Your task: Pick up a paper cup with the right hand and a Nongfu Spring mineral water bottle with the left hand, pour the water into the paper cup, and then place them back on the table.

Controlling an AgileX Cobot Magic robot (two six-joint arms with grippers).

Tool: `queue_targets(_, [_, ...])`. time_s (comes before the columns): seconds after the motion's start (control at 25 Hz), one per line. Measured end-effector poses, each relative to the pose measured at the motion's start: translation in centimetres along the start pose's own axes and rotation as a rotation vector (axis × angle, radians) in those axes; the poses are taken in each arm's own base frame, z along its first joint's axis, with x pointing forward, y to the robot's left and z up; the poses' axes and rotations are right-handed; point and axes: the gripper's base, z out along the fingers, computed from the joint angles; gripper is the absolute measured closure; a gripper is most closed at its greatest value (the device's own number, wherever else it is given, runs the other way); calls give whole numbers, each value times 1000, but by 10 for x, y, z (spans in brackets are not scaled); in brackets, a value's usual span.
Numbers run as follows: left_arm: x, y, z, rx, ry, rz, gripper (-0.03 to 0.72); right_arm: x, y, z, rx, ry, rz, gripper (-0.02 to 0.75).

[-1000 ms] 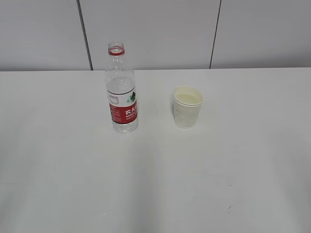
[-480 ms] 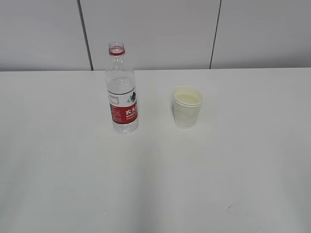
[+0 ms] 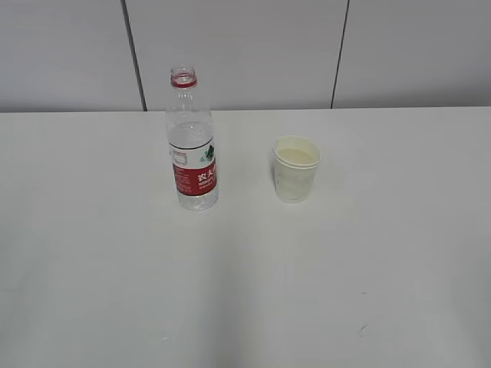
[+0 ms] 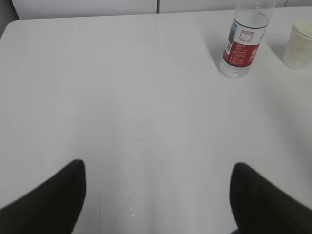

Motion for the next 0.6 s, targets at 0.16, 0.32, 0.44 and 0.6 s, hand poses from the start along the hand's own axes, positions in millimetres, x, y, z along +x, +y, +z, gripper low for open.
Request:
queue_targets(0.16, [0, 0, 0, -1, 0, 1, 135, 0, 0, 0, 0, 0, 0, 150])
queue_targets(0.32, [0, 0, 0, -1, 0, 1, 135, 0, 0, 0, 0, 0, 0, 150])
queue_targets(0.44, [0, 0, 0, -1, 0, 1, 136, 0, 0, 0, 0, 0, 0, 150])
queue_targets(0.6, [0, 0, 0, -1, 0, 1, 136, 0, 0, 0, 0, 0, 0, 150])
